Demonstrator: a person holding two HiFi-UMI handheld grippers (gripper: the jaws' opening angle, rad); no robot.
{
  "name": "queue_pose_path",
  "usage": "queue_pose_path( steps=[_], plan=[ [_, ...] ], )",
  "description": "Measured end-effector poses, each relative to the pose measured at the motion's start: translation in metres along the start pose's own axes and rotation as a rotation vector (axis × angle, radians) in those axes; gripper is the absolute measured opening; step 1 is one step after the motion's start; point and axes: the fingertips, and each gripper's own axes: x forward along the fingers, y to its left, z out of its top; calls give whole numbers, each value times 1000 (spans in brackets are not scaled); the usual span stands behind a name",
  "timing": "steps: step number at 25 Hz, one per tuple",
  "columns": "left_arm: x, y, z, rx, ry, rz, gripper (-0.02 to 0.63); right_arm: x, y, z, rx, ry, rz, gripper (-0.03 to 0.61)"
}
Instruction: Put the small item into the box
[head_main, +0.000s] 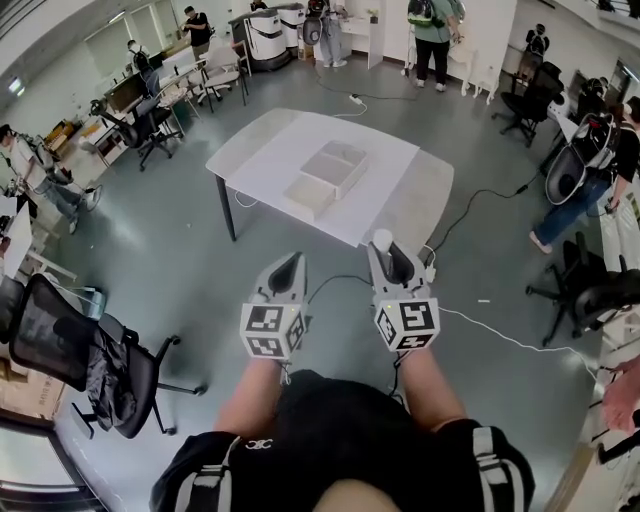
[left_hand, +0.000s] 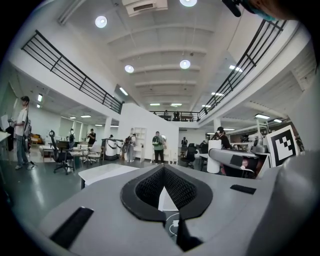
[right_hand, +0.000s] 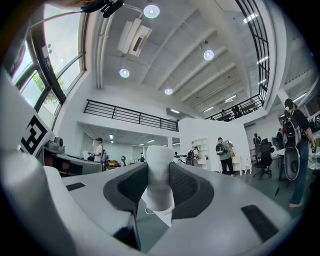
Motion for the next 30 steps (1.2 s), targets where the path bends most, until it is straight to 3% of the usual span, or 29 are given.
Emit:
queue_pose_path(
  steps=[13, 30],
  plan=[
    [13, -15, 0, 22, -4, 32, 12, 6, -17, -4, 7, -5, 48, 126],
    [91, 40, -4, 4, -1, 37, 12, 98, -35, -23, -11, 7, 71, 126]
  ],
)
